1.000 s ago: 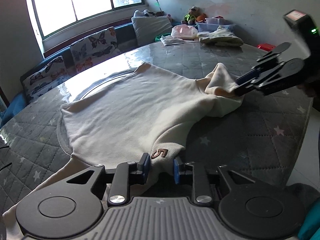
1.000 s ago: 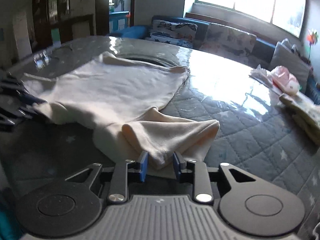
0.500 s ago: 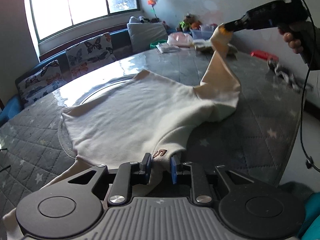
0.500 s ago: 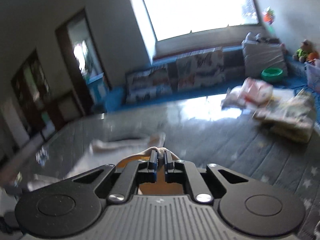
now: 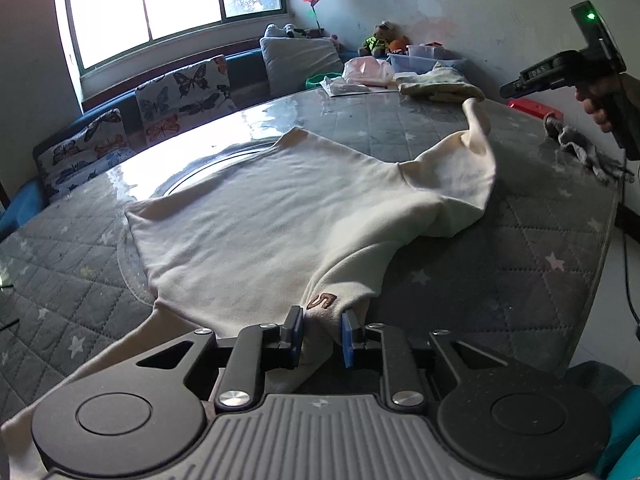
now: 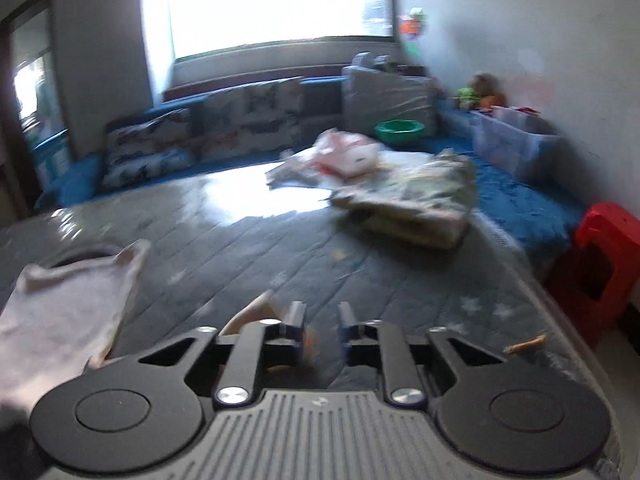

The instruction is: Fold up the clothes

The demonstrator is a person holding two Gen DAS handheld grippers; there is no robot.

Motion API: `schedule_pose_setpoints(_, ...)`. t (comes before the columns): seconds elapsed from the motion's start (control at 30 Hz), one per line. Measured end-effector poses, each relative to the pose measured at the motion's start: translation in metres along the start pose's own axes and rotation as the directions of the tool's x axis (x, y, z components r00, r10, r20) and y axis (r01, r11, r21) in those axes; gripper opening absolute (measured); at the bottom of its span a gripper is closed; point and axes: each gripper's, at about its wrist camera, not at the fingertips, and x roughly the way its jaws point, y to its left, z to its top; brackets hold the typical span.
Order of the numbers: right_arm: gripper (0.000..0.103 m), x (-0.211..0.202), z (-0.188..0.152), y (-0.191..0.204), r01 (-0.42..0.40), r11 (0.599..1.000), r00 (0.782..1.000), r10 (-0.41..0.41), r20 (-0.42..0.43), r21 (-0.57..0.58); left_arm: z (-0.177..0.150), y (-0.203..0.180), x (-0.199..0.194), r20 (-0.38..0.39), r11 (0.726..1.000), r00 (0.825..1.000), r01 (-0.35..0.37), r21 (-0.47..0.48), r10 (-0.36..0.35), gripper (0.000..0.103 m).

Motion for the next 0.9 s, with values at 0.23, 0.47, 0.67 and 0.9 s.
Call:
schedule_pose_setpoints(0.23, 0.039, 0.021, -0.032, 0.037, -0.170, 0.985, 0.979, 0.166, -0.117, -0.027, 0.003, 0.001, -0.004, 0.020, 1.000, 1.000, -0.019, -0.015, 0.020, 0.022)
schedule_pose_setpoints(0.47, 0.039, 0.028, -0.048, 0.023, -0.067, 0.995, 0.989, 0.076, -0.123, 0.079, 0.000, -0.001, -0.010, 0.026, 1.000, 0.999, -0.027, 0.007, 0.027, 0.025)
schedule_pose_setpoints(0.67, 0.036, 0.037, -0.049, 0.003, -0.055, 0.982, 0.989, 0.079, -0.125, 0.183, -0.001, -0.019, -0.017, 0.066, 0.996, 0.998, -0.020, 0.087, 0.015, 0.038)
schedule_pose_setpoints(0.9, 0.004, 0.023, -0.035, 0.019, -0.042, 0.999, 0.999, 0.042, -0.022, 0.031, -0.004, -0.029, -0.009, 0.055, 0.990, 0.998, -0.019, 0.143, 0.011, 0.039)
